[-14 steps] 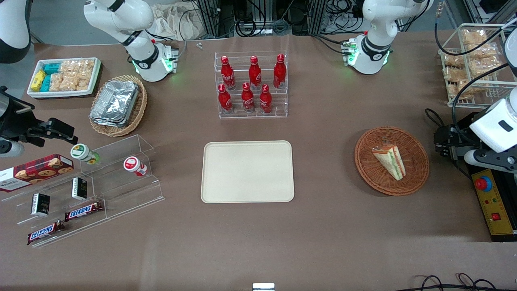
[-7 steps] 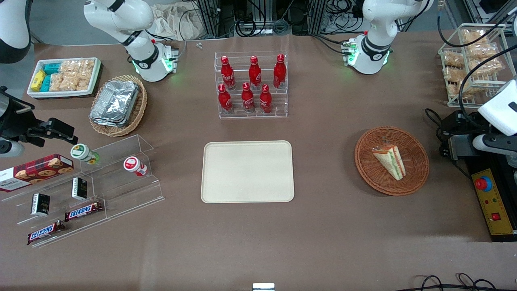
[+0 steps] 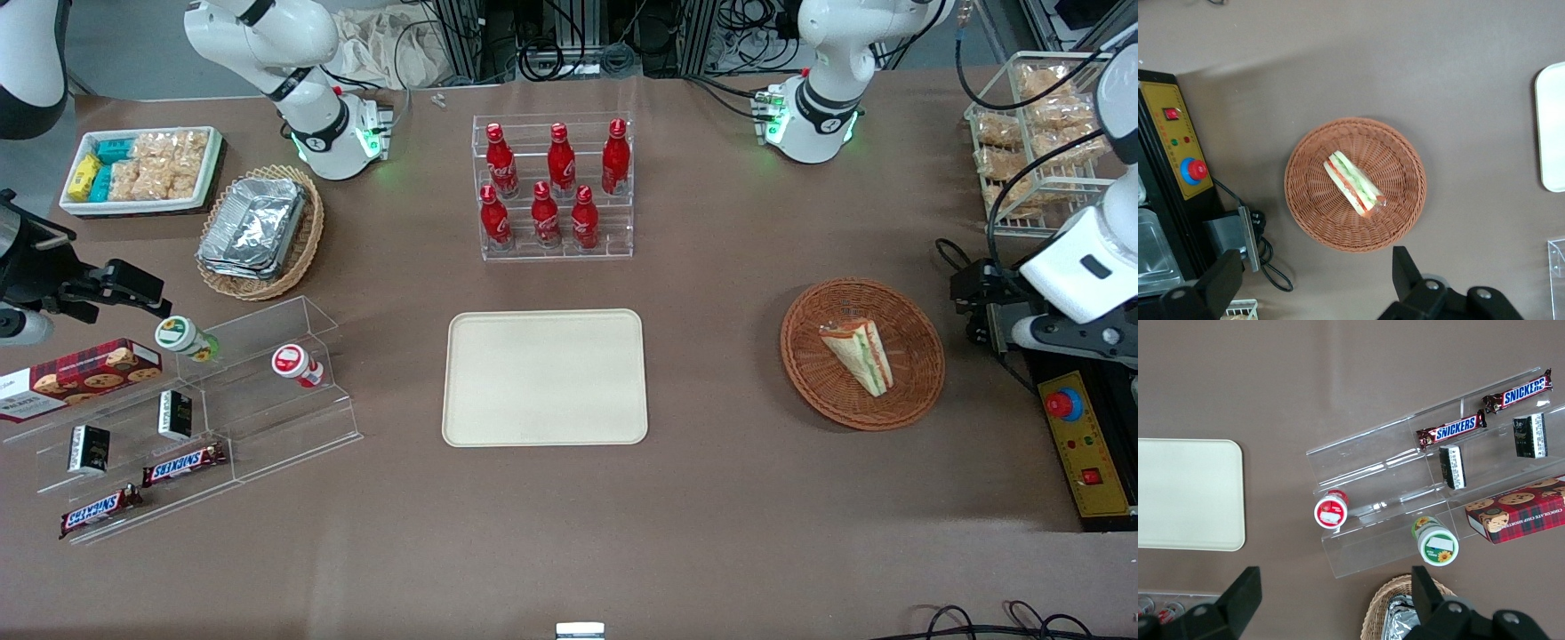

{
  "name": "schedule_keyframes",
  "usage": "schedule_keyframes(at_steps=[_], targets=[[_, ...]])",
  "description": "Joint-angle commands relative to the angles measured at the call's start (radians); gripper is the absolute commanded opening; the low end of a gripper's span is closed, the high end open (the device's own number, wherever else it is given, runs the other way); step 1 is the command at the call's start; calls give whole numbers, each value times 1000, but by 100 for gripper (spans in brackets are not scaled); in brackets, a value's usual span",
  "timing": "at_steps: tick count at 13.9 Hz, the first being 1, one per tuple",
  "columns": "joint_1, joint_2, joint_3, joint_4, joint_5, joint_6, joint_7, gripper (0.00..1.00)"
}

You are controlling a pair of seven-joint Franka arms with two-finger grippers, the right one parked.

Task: Place sandwich from basket to tray
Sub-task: 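Move the open left gripper down over the wrapped sandwich in the basket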

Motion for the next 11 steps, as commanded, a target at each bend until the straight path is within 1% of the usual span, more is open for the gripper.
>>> schedule_keyframes(at_steps=[1,3,6,8,11], targets=[[-7,-13,-5,-68,4,15,-26,100],[-19,-24,-15,-134,6,46,-77,100],[-20,-99,-18,-333,3,217,-124,100],[-20,-102,-18,-419,-15,282,-178,99],[-19,-103,-18,-542,-19,397,-226,99]])
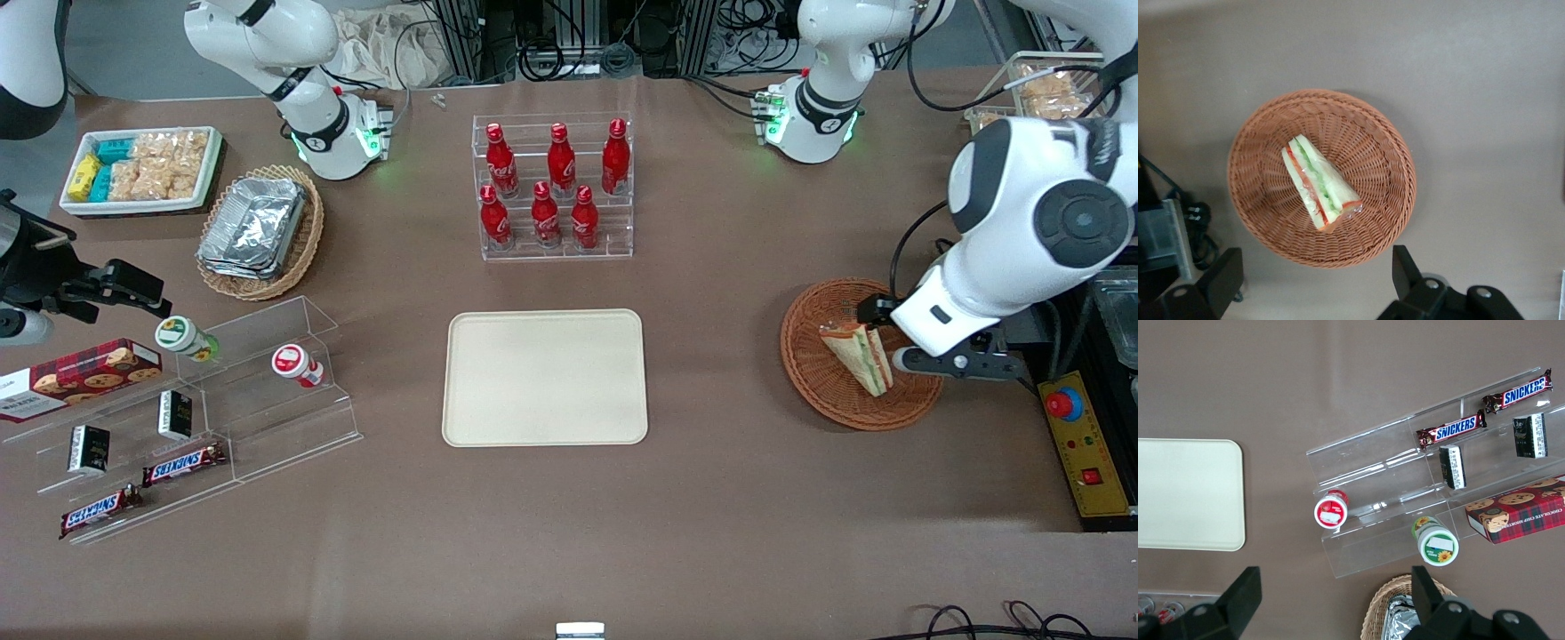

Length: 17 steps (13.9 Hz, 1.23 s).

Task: Place sandwich from basket to tray
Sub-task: 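Move the open left gripper down over the wrapped sandwich in the basket, then close the left gripper on the sandwich and lift it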

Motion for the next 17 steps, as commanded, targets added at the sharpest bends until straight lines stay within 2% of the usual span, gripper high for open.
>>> schedule_keyframes(at_steps=[1,7,14,17], targets=[[8,-50,4,-155,-12,127,-50,99],[24,-4,27,-342,-11,411,-175,99],[38,114,98,-350,-9,494,-250,99],[38,159,101,-365,-9,560,-296,99]])
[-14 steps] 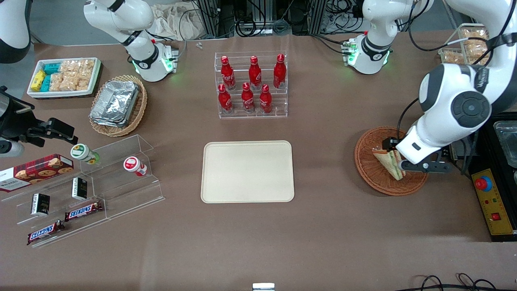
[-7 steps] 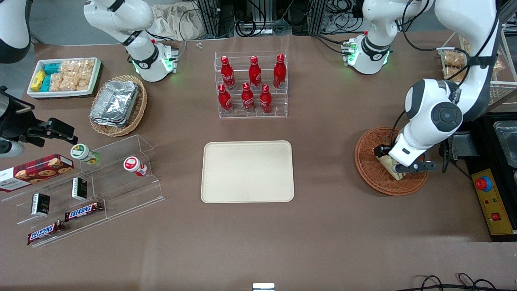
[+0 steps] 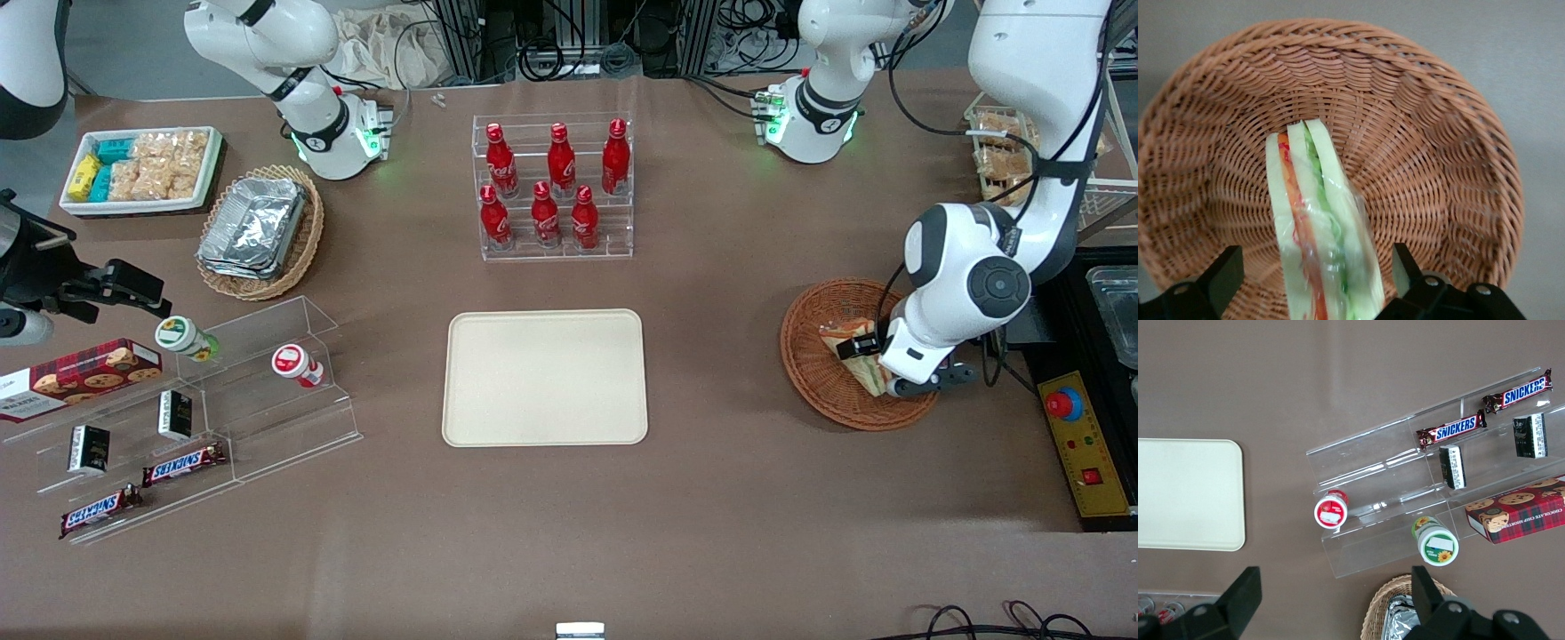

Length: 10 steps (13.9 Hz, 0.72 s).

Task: Place sandwich from basket to tray
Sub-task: 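Close the left gripper on the sandwich and lift it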

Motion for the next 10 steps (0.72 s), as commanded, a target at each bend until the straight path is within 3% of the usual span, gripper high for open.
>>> schedule_keyframes(at_steps=[1,2,3,5,6,10], targets=[[4,16,-6,-27,0,48,-46,95],[4,14,-6,-31,2,46,-50,89],[2,13,-6,-31,2,43,-58,75],[1,5,-7,-24,2,29,-63,22],[-1,-6,-9,-17,2,5,-64,2],[-18,-64,-39,138,1,-295,-118,0]])
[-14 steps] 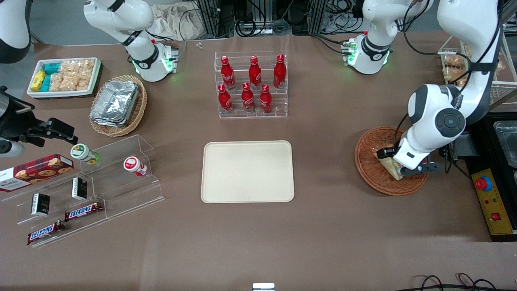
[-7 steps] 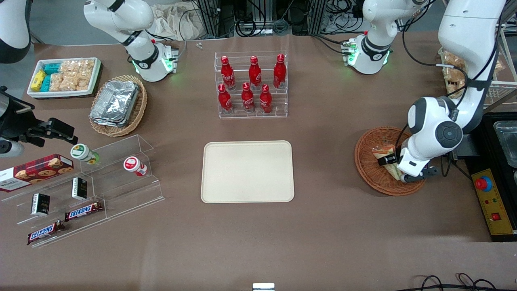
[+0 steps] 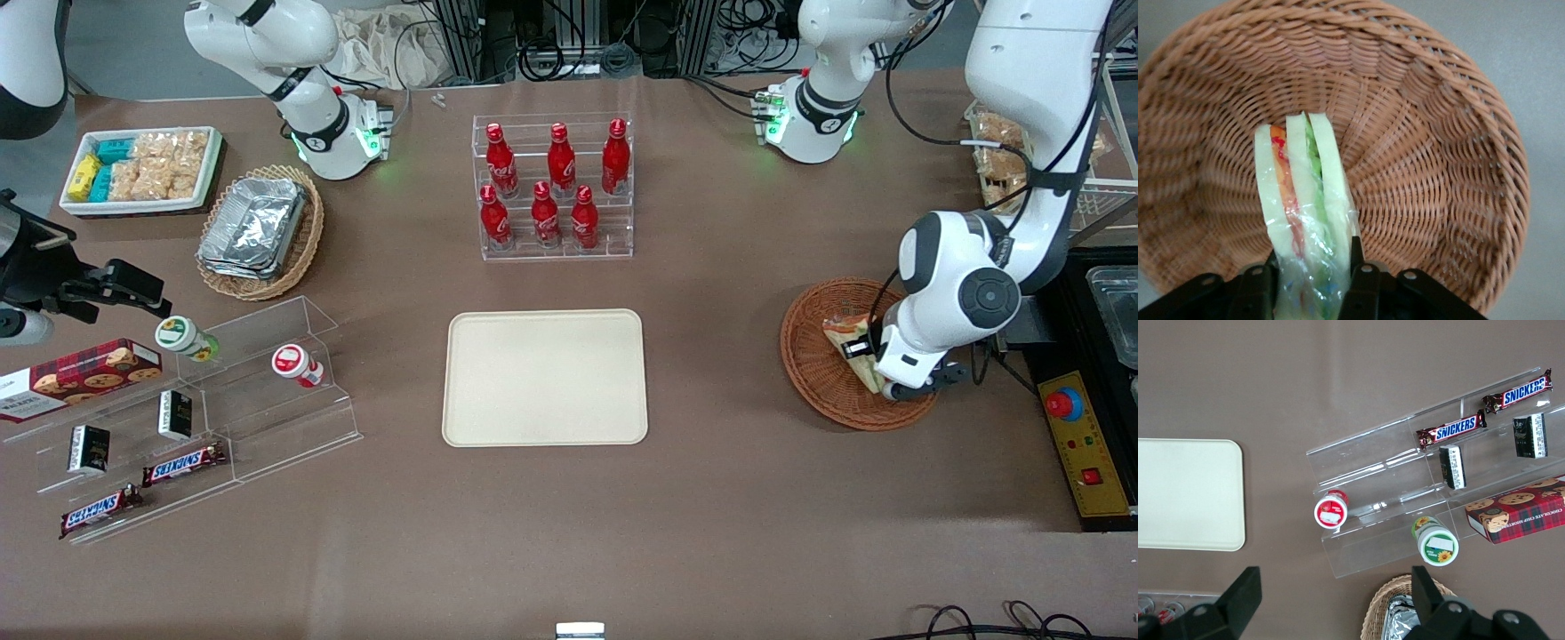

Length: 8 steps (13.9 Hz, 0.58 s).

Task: Place sandwich from basket to tray
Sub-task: 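Close the left gripper on the sandwich and lift it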

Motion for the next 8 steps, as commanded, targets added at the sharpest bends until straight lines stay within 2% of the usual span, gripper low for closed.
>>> schedule_keyframes(at_steps=[1,4,6,8], targets=[[-14,-63,-46,149,1,-244,-34,0],[-14,-67,-119,338,-1,-433,-8,0],[-14,-63,-165,439,-1,-501,55,0],[-14,-63,-228,467,-19,-509,161,0]])
